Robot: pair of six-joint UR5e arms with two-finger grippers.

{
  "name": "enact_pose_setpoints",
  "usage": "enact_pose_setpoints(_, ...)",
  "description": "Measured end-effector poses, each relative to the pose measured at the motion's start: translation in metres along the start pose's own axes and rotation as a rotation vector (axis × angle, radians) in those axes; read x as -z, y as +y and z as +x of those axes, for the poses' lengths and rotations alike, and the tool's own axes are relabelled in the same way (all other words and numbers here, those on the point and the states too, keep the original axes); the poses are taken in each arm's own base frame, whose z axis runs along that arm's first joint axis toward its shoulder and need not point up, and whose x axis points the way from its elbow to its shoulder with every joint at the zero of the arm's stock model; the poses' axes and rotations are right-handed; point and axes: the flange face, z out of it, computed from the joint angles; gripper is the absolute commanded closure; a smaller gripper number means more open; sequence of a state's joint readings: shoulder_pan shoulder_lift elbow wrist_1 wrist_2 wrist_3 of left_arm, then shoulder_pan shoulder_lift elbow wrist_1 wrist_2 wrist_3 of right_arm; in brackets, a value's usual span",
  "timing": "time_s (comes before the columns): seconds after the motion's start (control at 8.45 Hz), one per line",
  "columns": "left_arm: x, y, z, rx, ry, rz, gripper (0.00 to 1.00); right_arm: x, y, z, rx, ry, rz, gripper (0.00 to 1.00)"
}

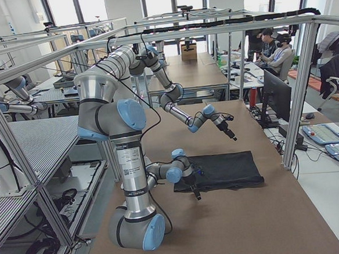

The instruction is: Fold clothes

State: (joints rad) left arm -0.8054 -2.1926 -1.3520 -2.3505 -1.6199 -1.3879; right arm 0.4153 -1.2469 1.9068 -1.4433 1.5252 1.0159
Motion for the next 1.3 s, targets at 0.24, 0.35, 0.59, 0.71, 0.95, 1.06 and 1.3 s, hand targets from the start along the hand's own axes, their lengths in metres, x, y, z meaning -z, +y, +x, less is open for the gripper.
enact_pose_setpoints(0.24, 0.0, 0.0, 0.0, 0.0, -0.002, 0.0, 0.0, 0.024, -0.024, -0.008, -0.03, -0.072, -0.004, 0.06)
enact_pose_setpoints(0.35, 0.0, 0.0, 0.0, -0.001, -0.003, -0.001, 0.0, 0.032, -0.034, -0.016, -0.04, -0.094, 0.004, 0.06)
enact_pose_setpoints(0.59, -0.001, 0.0, 0.0, -0.001, -0.004, -0.001, 0.0, 0.03, -0.048, -0.033, -0.047, -0.103, 0.014, 0.06)
enact_pose_setpoints(0.71, -0.001, 0.0, -0.001, -0.001, -0.005, -0.001, 0.0, 0.02, -0.058, -0.045, -0.048, -0.096, 0.029, 0.06)
enact_pose_setpoints(0.95, -0.001, 0.0, -0.001, -0.001, -0.007, -0.001, 0.0, -0.003, -0.069, -0.058, -0.046, -0.095, 0.056, 0.06)
enact_pose_setpoints(1.06, -0.002, 0.0, -0.001, 0.0, -0.006, -0.001, 0.0, -0.009, -0.071, -0.059, -0.043, -0.094, 0.062, 0.06)
enact_pose_setpoints(1.3, -0.001, 0.001, -0.001, 0.002, -0.005, -0.001, 0.0, -0.017, -0.071, -0.057, -0.04, -0.085, 0.063, 0.06)
